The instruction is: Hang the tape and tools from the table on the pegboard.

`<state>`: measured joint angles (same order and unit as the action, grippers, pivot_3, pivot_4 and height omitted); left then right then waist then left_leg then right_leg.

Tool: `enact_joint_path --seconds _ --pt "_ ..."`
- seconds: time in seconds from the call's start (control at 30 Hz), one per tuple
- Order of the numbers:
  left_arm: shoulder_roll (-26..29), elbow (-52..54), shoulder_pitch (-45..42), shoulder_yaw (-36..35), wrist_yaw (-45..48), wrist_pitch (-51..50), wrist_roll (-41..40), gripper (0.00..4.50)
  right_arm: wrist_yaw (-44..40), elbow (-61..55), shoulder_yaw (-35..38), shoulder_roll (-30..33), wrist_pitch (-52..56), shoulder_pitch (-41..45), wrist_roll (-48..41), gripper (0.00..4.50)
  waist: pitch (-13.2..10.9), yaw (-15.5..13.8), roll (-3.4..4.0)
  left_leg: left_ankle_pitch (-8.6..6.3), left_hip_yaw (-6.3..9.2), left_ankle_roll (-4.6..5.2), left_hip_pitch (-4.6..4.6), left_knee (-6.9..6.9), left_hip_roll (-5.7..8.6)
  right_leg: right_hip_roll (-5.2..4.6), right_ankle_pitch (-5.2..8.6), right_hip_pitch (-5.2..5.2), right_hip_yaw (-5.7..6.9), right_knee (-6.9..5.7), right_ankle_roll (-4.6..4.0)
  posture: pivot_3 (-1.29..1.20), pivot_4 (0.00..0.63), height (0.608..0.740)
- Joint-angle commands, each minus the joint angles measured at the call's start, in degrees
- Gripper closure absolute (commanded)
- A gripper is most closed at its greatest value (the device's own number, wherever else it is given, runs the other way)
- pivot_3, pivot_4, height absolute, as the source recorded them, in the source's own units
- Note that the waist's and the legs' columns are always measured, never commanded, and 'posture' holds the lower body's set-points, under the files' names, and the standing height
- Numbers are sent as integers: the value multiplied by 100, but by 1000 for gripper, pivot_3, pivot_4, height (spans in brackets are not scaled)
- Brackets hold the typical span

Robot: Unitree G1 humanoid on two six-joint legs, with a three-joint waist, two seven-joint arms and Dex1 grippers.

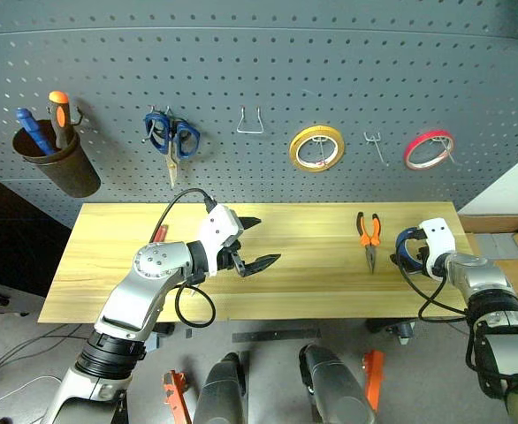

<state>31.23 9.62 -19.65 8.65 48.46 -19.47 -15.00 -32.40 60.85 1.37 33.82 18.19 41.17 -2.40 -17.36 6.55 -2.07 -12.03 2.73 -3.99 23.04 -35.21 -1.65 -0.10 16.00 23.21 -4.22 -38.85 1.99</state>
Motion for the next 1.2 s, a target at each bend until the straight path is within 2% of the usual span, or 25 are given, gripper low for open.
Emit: enact_joint_path --seconds 0.03,0.17,0.2,0.4,0.5,0.63,0.77,0.9,0.97,1.07,1.13,1.2 --pt "34 116 57 2 104 158 30 14 -264 465 -70 79 52 125 167 0 0 -4 -1 0 0 0 0 0 0 0 0 0 1 -1 0 -112 308 740" --pt "51 157 86 25 226 209 39 0 -427 604 -367 -23 -64 120 477 835 0 -10 -3 0 4 -1 -1 -1 0 0 1 -1 5 -2 1 -102 298 740" --pt "50 156 89 25 243 219 40 0 -442 614 -417 -47 -85 110 531 1263 2 -10 -7 0 5 -1 -1 -2 0 0 1 -2 5 -2 3 -100 296 740" --pt "52 190 114 26 382 281 26 0 -405 428 -896 -275 -347 -185 992 3162 29 -10 -53 1 11 -1 -4 -21 -3 1 0 -12 10 -3 15 -101 288 740" --pt "-155 291 33 -76 381 480 -141 0 -124 99 -1067 -254 -657 -386 1235 4066 39 -13 -69 0 19 -1 -5 -53 -3 1 -1 -33 14 -3 31 -115 275 740" --pt "-341 246 -79 -169 342 665 -250 0 -8 -1106 -950 -4 -634 -815 1237 4116 44 -43 -77 -1 25 -1 -10 -80 1 -2 -4 -56 14 2 57 -152 263 740" --pt "-382 79 -187 -146 438 860 -230 0 2 -3805 -473 589 -35 -2026 1167 4116 39 -80 -39 -1 26 -1 -2 -79 5 -6 -5 -47 13 -1 60 -178 257 740" --pt "-447 -70 -309 -183 442 884 -283 0 219 -6785 204 863 698 -3409 1342 4117 42 -40 7 0 20 -2 76 -85 3 -6 -6 40 9 -12 61 -209 265 740" --pt "-475 -112 -301 -211 459 934 -296 0 473 -8114 421 672 983 -4052 1530 4117 42 11 7 0 22 -2 80 -83 -2 -2 -7 46 11 -14 61 -223 268 740" --pt "-523 -175 -269 -238 499 936 -336 0 964 -9591 155 298 931 -4761 2120 4117 42 24 8 0 29 -2 78 -79 -6 5 -5 47 16 -14 63 -244 273 740" --pt "-598 -199 -278 -290 451 955 -389 0 1194 -10162 -233 -1 899 -4819 2458 4117 41 45 8 0 26 -3 80 -80 -5 7 -5 48 14 -12 63 -246 274 740" --pt "-691 -201 -319 -372 347 938 -469 0 1328 -10315 -561 -222 850 -4531 2748 4117 41 90 7 0 20 -3 82 -85 -1 2 -8 48 8 -9 68 -247 275 740"
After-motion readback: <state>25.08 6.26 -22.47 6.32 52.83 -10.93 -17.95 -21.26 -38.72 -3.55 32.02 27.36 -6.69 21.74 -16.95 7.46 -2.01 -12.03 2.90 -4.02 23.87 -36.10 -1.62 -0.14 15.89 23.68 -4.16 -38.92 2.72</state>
